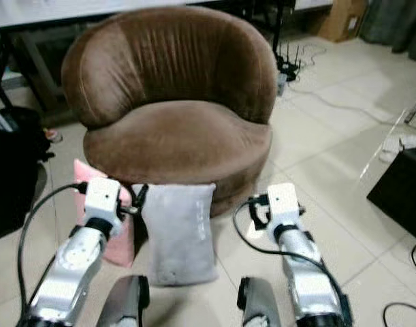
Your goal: Move the pillow to the sofa from floor
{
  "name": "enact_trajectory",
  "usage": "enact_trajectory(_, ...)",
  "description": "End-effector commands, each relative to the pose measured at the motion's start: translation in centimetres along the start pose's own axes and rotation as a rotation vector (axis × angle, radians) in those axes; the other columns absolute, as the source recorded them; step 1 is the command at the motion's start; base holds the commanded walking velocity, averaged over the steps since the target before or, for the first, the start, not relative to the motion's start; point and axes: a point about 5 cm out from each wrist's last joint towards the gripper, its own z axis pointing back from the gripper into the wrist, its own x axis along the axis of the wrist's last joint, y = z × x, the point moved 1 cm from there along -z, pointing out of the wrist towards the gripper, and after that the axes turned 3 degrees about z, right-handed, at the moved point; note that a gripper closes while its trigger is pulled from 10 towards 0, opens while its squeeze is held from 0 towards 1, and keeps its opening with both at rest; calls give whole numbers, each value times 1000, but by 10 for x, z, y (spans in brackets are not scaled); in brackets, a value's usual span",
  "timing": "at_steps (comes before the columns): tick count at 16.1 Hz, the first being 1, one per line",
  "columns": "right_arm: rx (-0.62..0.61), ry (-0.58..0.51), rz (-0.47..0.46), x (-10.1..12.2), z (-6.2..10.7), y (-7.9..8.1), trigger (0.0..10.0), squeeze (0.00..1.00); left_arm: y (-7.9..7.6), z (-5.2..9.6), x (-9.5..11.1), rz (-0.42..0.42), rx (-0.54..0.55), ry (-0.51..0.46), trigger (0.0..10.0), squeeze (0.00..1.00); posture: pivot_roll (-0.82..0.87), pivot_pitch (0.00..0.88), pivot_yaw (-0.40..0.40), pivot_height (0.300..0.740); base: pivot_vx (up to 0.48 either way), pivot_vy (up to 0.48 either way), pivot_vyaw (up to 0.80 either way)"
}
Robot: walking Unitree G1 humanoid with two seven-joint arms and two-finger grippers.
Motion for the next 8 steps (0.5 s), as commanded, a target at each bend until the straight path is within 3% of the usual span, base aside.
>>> enact_trajectory(1, 8, -12, -1, 5, -1, 2, 10000, 0, 4, -2, 5, 1, 8, -15, 10000, 0, -12, 0, 24, 573, 0, 0, 0)
enact_trajectory(4, 9, -14, -7, 6, -2, 3, 10000, 0, 5, -4, 9, 13, -1, -38, 10000, 0, -11, 0, 25, 573, 0, 0, 0)
enact_trajectory(8, -4, -25, -61, 5, -3, 2, 10000, 0, 5, -4, 10, 7, -23, -39, 10000, 0, -4, 0, 25, 573, 299, 0, 0)
